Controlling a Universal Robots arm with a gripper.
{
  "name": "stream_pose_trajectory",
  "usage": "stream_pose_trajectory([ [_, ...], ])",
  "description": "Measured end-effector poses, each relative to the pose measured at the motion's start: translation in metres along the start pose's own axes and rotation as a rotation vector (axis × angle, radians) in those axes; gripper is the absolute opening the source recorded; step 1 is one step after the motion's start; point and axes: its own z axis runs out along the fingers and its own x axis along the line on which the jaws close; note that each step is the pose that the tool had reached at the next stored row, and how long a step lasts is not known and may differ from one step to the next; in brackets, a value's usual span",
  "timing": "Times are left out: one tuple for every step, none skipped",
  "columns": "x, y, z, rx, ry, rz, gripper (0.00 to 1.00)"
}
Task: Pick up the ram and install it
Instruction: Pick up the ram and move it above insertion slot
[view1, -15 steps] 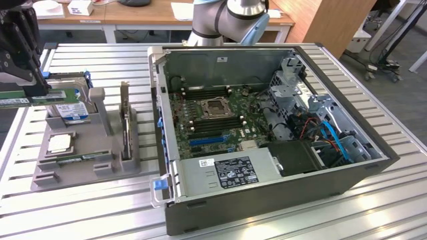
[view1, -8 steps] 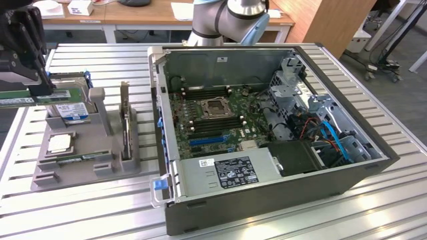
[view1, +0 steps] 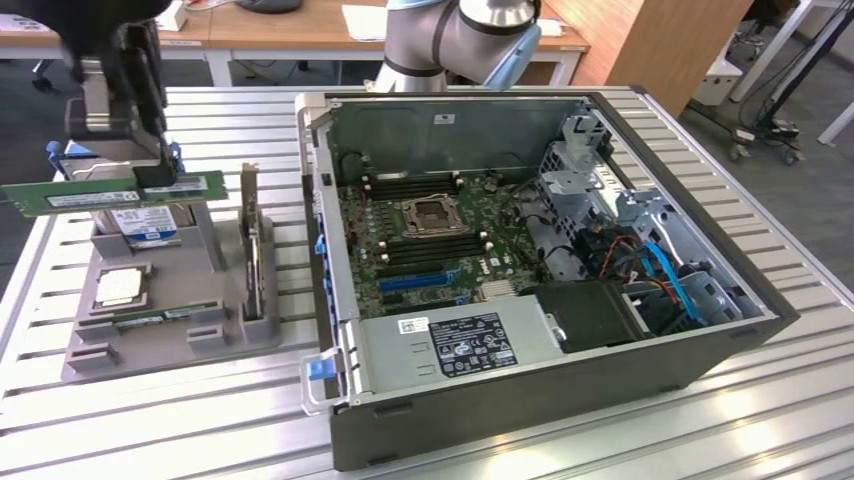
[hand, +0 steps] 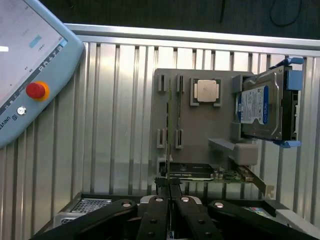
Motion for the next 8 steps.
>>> stream_pose_trajectory([
  [0.000,-0.0030,-0.0002,0.0000,0.0001,-0.001,0.11],
  [0.000,-0.0060,-0.0003,-0.0001,0.0001,-0.001,0.11],
  [0.000,-0.0089,-0.0004,-0.0001,0.0001,-0.002,0.11],
  [0.000,-0.0118,-0.0006,-0.0002,0.0002,-0.002,0.11],
  [0.000,-0.0150,-0.0007,-0.0002,0.0002,-0.003,0.11],
  [0.000,-0.0178,-0.0008,-0.0001,0.0002,-0.004,0.11],
  [0.001,-0.0207,-0.0009,-0.0001,0.0002,-0.004,0.11],
  [0.001,-0.0235,-0.0010,-0.0001,0.0002,-0.005,0.11],
])
